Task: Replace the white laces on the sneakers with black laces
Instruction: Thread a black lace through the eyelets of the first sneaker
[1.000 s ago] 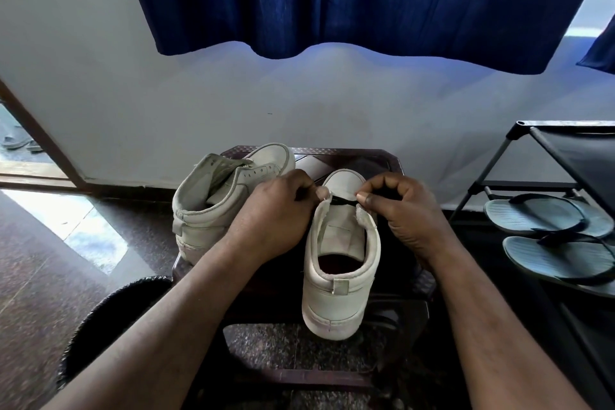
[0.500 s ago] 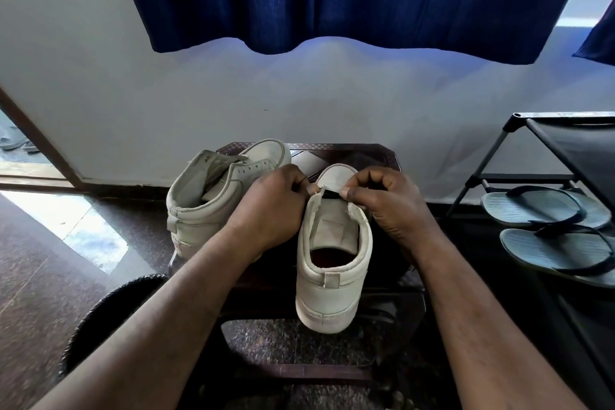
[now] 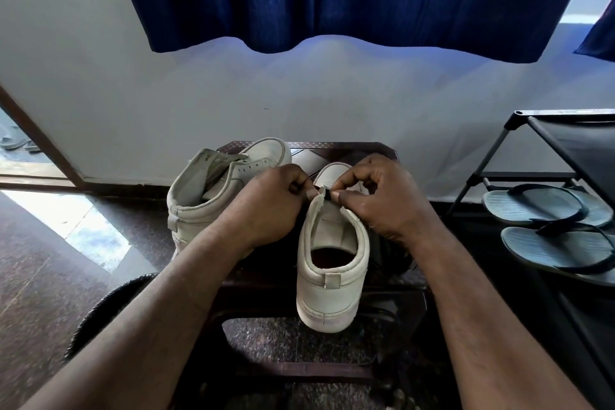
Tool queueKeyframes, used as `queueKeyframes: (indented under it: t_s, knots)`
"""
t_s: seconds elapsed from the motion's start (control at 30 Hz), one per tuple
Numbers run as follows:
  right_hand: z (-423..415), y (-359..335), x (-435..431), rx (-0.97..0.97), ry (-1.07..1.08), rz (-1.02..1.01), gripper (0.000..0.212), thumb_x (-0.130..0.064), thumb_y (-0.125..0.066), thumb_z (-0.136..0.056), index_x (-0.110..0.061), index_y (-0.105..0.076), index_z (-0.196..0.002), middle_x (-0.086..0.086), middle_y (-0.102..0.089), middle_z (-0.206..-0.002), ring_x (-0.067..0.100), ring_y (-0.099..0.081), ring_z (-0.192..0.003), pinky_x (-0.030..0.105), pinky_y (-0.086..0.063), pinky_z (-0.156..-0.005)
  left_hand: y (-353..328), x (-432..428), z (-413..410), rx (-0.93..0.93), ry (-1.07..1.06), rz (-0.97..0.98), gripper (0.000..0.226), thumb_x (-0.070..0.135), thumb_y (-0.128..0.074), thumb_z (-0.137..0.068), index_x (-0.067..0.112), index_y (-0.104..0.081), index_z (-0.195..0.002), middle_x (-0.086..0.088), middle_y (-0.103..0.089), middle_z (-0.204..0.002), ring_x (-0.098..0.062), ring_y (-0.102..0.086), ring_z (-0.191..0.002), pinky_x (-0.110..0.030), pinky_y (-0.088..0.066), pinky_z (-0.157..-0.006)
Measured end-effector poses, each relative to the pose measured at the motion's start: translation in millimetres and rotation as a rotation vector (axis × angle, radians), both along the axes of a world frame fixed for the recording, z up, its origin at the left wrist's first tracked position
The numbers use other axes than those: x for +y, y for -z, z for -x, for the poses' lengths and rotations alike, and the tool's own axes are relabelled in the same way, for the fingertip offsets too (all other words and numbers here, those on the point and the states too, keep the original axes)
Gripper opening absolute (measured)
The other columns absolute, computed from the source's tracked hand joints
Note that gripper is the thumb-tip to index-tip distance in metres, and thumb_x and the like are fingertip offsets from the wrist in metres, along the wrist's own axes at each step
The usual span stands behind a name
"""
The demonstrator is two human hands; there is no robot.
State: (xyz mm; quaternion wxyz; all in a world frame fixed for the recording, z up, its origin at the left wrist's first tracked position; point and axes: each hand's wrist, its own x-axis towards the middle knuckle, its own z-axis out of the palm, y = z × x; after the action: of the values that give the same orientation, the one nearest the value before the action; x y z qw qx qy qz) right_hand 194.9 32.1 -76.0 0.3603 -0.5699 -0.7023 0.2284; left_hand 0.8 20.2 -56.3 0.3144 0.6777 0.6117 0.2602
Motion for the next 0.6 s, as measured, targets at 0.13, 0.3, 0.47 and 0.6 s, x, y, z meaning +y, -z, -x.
queueKeyframes:
  t_s: [0.13, 0.3, 0.47, 0.6]
  knots:
    - [2.0, -0.5, -0.6, -0.048, -0.062, -0.018, 0.02, -0.028, -0.086, -0.078, -0.043, -0.075, -0.073, -0.011, -0.065, -0.092, -0.004, -0.055, -0.082, 0.005, -0.036, -0.067, -1.1, -2.2, -5.3, 0.146, 0.02, -0.113, 0.008, 0.015, -0.06, -0.097, 0.022, -0.064, -0.094, 0.008, -0.065, -0.084, -0.014, -0.058, -0.081, -0.014, -0.039, -0.06]
    - [3.8, 8.7, 1.5, -0.085, -0.079, -0.153, 0.009, -0.032, -0.08, -0.077, -0.04, -0.075, -0.076, -0.016, -0.068, -0.086, 0.007, -0.061, -0.088, 0.025, -0.05, -0.076, -1.4, -6.0, -2.4, 0.24, 0.093, -0.239, 0.008, 0.024, -0.05, -0.095, 0.023, -0.058, -0.097, -0.001, -0.068, -0.089, -0.026, -0.062, -0.084, -0.039, -0.051, -0.074]
    - [5.4, 7.9, -2.5, -0.12, -0.067, -0.276, 0.008, -0.037, -0.07, -0.075, -0.032, -0.075, -0.078, -0.016, -0.068, -0.079, 0.018, -0.061, -0.085, 0.039, -0.052, -0.074, -5.2, -3.6, -2.4, 0.221, 0.067, -0.235, 0.01, 0.019, -0.061, -0.094, 0.028, -0.066, -0.095, 0.008, -0.071, -0.089, -0.016, -0.066, -0.088, -0.036, -0.054, -0.079]
    - [7.8, 8.9, -0.4, -0.097, -0.097, -0.29, 0.006, -0.037, -0.065, -0.072, -0.033, -0.069, -0.071, -0.015, -0.063, -0.075, 0.019, -0.059, -0.081, 0.04, -0.051, -0.071, -8.8, -3.3, -1.3, 0.204, 0.024, -0.215, 0.012, 0.018, -0.067, -0.093, 0.027, -0.075, -0.093, 0.01, -0.075, -0.09, -0.009, -0.067, -0.09, -0.032, -0.054, -0.083]
